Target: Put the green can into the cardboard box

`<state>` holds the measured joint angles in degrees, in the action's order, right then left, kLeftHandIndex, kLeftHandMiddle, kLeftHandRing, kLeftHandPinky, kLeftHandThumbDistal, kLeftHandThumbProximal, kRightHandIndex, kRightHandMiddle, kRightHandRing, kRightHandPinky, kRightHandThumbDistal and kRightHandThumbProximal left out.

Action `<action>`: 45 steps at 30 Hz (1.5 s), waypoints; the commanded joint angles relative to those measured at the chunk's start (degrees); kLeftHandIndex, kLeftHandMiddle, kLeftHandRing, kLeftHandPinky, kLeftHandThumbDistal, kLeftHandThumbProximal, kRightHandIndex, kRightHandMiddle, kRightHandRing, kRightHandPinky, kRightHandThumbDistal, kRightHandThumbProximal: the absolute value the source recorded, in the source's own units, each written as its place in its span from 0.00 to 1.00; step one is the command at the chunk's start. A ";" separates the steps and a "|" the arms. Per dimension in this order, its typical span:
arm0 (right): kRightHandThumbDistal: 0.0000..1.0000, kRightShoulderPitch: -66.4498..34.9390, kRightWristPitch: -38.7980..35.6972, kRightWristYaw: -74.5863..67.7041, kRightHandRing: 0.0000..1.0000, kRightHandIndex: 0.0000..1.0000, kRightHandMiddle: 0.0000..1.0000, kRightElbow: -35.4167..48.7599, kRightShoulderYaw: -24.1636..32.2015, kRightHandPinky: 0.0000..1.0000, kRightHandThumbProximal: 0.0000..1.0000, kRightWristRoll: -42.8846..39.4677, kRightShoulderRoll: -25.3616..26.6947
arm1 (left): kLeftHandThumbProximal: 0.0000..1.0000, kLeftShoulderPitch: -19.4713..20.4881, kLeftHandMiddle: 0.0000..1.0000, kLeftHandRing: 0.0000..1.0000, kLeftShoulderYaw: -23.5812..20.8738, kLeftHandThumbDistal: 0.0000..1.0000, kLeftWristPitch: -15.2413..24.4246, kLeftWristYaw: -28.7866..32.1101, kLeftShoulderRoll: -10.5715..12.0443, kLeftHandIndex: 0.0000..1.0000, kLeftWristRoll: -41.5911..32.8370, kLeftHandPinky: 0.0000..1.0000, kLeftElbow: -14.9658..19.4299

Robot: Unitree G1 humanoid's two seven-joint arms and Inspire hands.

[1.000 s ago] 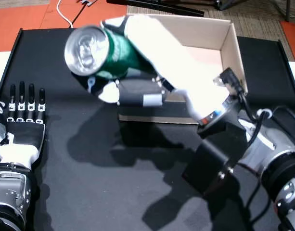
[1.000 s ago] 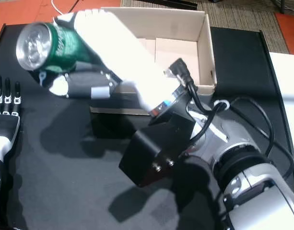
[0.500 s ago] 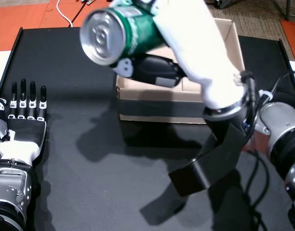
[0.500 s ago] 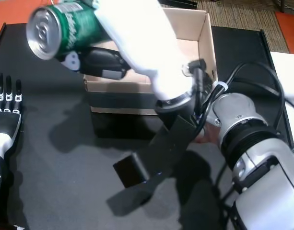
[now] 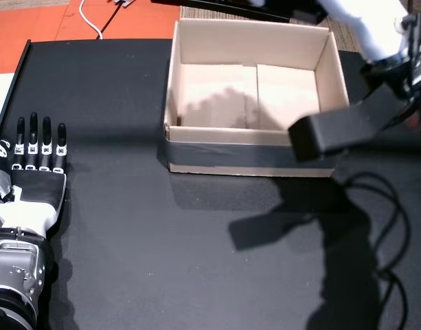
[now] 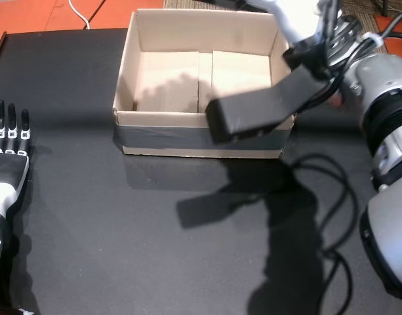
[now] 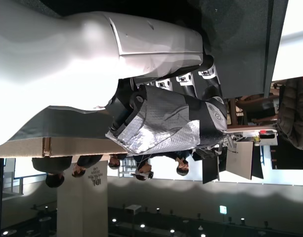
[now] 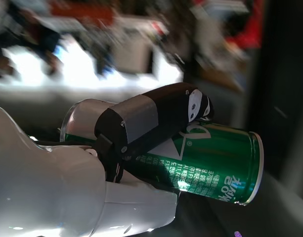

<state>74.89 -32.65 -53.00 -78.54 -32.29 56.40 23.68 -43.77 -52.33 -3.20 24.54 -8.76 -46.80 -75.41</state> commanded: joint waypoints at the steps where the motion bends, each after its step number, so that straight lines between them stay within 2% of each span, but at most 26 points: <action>1: 0.31 3.59 2.06 7.86 0.06 0.01 0.03 0.09 3.19 0.15 0.18 -4.64 1.01 | 0.54 2.82 0.52 0.64 0.28 0.00 0.02 -2.13 0.74 0.51 1.39 0.78 -1.84; 2: 0.32 3.89 2.62 10.96 0.05 0.00 0.02 0.23 3.96 0.15 0.16 -5.89 1.01 | 0.56 2.70 0.52 0.64 0.39 0.00 0.13 -2.54 0.74 0.51 1.51 0.79 -1.84; 4: 0.28 4.73 5.07 17.96 0.09 0.03 0.05 0.38 5.30 0.19 0.19 -8.10 0.75 | 0.58 2.55 0.51 0.62 0.56 0.00 0.36 -2.96 0.79 0.49 1.65 0.78 -1.80; 5: 0.26 5.13 6.19 21.50 0.09 0.04 0.05 0.45 5.85 0.19 0.20 -9.01 0.62 | 0.58 2.55 0.52 0.63 0.58 0.00 0.35 -2.82 0.81 0.50 1.62 0.79 -1.78; 9: 0.26 5.76 7.91 31.53 0.08 0.00 0.02 0.80 7.40 0.21 0.22 -12.07 0.29 | 0.56 2.73 0.51 0.61 0.18 0.00 -0.21 -2.12 0.77 0.50 1.14 0.77 -1.85; 16: 0.25 4.86 7.55 36.34 0.04 0.00 0.00 0.76 9.77 0.16 0.21 -16.08 -0.94 | 0.57 2.57 0.52 0.61 0.24 0.00 0.36 -2.23 0.98 0.52 1.31 0.76 -1.85; 18: 0.22 4.83 8.24 37.29 0.02 0.00 0.00 0.58 10.01 0.14 0.30 -16.57 -1.81 | 0.58 2.50 0.53 0.62 0.32 0.00 0.50 -2.37 1.09 0.52 1.38 0.77 -1.83; 20: 0.23 4.96 9.54 38.15 0.08 0.05 0.05 0.46 9.76 0.16 0.39 -16.61 -2.81 | 0.58 2.42 0.53 0.63 0.47 0.00 0.53 -2.64 1.16 0.52 1.51 0.78 -1.83; 24: 0.20 4.85 10.87 40.69 0.05 0.00 0.00 0.34 9.38 0.17 0.29 -16.63 -5.10 | 0.57 2.42 0.52 0.62 0.37 0.00 0.51 -2.60 1.34 0.49 1.36 0.76 -1.86; 28: 0.19 4.36 11.37 44.29 0.07 0.00 0.01 0.20 9.12 0.18 0.29 -16.61 -6.69 | 0.56 2.39 0.51 0.61 0.42 0.00 0.76 -2.35 1.60 0.51 1.41 0.77 -1.85; 30: 0.18 4.06 11.80 46.77 0.10 0.04 0.05 0.09 8.88 0.20 0.28 -16.51 -7.15 | 0.55 2.43 0.52 0.63 0.33 0.00 0.65 -1.95 1.69 0.51 1.30 0.78 -1.86; 34: 0.18 3.42 13.04 53.12 0.11 0.12 0.08 -0.08 9.49 0.15 0.27 -17.51 -7.69 | 0.56 2.47 0.52 0.63 0.11 0.00 0.73 -1.80 1.83 0.51 1.12 0.78 -1.89; 35: 0.19 3.31 13.69 54.71 0.15 0.20 0.14 -0.12 9.65 0.14 0.28 -17.78 -7.83 | 0.56 2.46 0.51 0.63 0.07 0.00 0.68 -1.88 1.82 0.51 1.11 0.76 -1.90; 37: 0.20 3.41 16.10 58.56 0.19 0.29 0.19 -0.28 9.83 0.14 0.35 -18.16 -8.24 | 0.57 2.47 0.52 0.63 0.04 0.00 0.68 -1.81 1.82 0.50 1.12 0.76 -1.90; 39: 0.26 3.80 19.10 62.09 0.19 0.17 0.13 -0.37 9.18 0.21 0.38 -17.77 -8.64 | 0.58 2.49 0.52 0.63 0.23 0.00 0.98 -1.81 1.85 0.51 1.36 0.76 -1.89; 40: 0.29 4.00 20.62 63.46 0.20 0.10 0.10 -0.40 8.58 0.29 0.39 -17.28 -8.83 | 0.58 2.53 0.52 0.63 0.24 0.00 0.98 -1.64 1.84 0.51 1.37 0.75 -1.89; 42: 0.29 4.29 22.80 65.65 0.21 0.06 0.10 -0.40 7.78 0.35 0.39 -16.75 -9.10 | 0.58 2.59 0.53 0.65 0.08 0.00 0.92 -1.40 1.86 0.52 1.19 0.76 -1.91; 45: 0.32 4.50 23.93 67.95 0.20 0.01 0.07 -0.26 7.33 0.35 0.39 -16.73 -9.01 | 0.58 2.64 0.52 0.65 0.08 0.00 0.89 -1.40 1.86 0.51 1.20 0.78 -1.93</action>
<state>78.22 -8.81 14.33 -79.19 -24.56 39.80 14.82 -43.96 -52.33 -2.30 24.82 -7.91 -46.78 -75.46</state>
